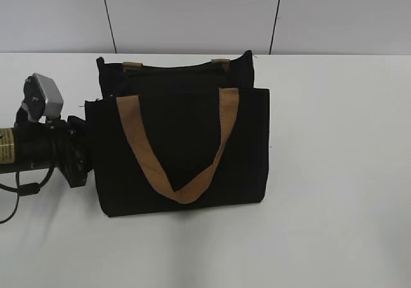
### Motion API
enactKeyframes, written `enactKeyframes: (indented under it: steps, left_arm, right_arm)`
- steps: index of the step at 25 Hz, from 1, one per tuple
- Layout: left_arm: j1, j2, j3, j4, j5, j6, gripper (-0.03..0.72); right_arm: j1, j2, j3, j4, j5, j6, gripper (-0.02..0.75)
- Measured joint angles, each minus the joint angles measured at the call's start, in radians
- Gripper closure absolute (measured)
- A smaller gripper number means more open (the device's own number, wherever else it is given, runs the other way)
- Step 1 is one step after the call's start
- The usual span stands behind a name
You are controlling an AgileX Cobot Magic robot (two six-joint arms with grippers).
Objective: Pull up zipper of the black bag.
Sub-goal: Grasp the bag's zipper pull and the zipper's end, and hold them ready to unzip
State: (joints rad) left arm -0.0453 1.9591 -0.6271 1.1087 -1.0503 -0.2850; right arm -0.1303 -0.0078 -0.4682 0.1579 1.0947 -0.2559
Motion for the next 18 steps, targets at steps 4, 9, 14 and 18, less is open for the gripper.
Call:
enactKeyframes:
  steps: [4,9,14,18]
  left_arm:
    - [0.000,0.031,-0.019,0.001,-0.037,0.000,0.453]
    - [0.000,0.035,-0.019,0.003,-0.058,-0.022,0.666]
    - [0.001,-0.042,-0.019,0.038,-0.001,-0.067,0.667]
    - [0.002,-0.182,-0.019,0.069,0.137,-0.139,0.667]
  right_arm:
    - [0.000,0.000,0.000,0.000,0.000,0.000,0.182]
    - [0.000,0.000,0.000,0.000,0.000,0.000,0.182]
    - [0.000,0.000,0.000,0.000,-0.001,0.000,0.182]
    - [0.000,0.000,0.000,0.000,-0.001,0.000,0.182]
